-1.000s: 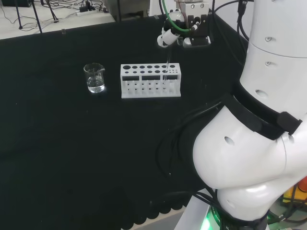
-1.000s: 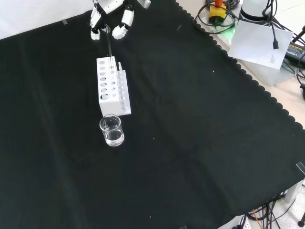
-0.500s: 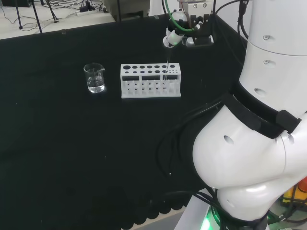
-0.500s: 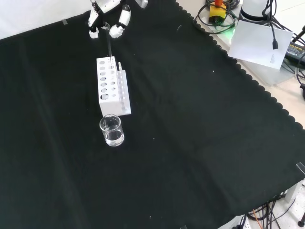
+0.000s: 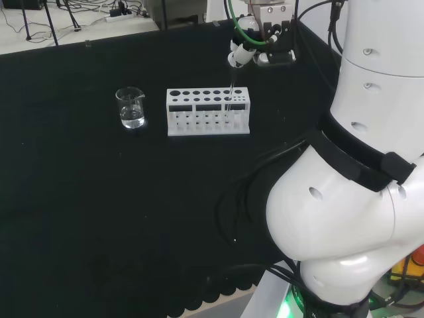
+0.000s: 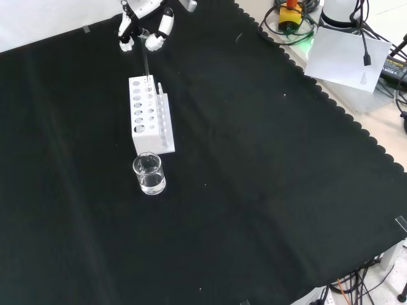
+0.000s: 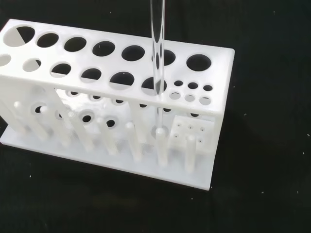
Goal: Take the glass rod from the white test tube rack.
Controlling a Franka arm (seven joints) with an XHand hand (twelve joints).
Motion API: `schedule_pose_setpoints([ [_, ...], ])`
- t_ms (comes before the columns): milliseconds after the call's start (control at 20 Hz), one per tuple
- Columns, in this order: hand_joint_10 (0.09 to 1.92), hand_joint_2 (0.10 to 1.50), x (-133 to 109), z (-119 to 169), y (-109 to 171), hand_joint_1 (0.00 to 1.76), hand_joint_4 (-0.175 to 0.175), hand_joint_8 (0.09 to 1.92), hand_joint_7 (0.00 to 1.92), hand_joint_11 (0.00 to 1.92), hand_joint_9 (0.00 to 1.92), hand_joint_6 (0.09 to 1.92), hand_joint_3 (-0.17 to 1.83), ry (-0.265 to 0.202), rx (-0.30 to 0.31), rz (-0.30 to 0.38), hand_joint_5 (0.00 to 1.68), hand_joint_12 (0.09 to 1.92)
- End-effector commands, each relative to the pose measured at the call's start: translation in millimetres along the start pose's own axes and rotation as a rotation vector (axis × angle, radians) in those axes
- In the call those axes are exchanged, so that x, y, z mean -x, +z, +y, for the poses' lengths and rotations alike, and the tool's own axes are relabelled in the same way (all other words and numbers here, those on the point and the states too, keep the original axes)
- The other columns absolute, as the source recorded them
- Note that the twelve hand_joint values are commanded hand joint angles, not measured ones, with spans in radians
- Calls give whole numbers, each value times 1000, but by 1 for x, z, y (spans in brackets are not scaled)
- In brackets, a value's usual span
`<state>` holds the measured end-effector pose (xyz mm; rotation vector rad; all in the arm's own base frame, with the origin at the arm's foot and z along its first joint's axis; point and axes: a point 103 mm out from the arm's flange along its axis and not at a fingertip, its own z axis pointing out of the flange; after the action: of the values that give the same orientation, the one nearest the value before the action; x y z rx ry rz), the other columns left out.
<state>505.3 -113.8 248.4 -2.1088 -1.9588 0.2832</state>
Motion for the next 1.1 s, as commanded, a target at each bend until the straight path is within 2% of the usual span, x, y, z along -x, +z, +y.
schedule_pose_setpoints([
  [50, 1042, 915, -5, 3, 3, 890, -175, 989, 909, 998, 1248, 862, 625, -18, 23, -13, 453, 1166],
  [500, 948, 894, -11, 5, 2, 1026, -175, 1072, 1182, 1313, 1469, 929, 681, -50, 106, -17, 705, 1000],
  [600, 941, 1003, -13, 6, 2, 1083, -175, 1095, 1222, 1443, 1539, 1149, 427, -60, 132, -14, 786, 930],
  [650, 932, 1049, -14, 6, 2, 1098, -175, 1104, 1235, 1496, 1567, 1204, 324, -61, 142, -11, 805, 889],
  [800, 924, 1095, -17, 9, 3, 1119, -175, 1120, 1267, 1593, 1613, 1231, 204, -65, 166, 10, 840, 804],
  [900, 936, 1053, -18, 11, 2, 1129, -175, 1123, 1295, 1604, 1622, 1217, 266, -64, 201, 22, 865, 752],
  [1100, 943, 837, -22, 11, -4, 1157, -175, 1101, 1372, 1592, 1624, 1180, 618, -75, 321, 21, 957, 716],
])
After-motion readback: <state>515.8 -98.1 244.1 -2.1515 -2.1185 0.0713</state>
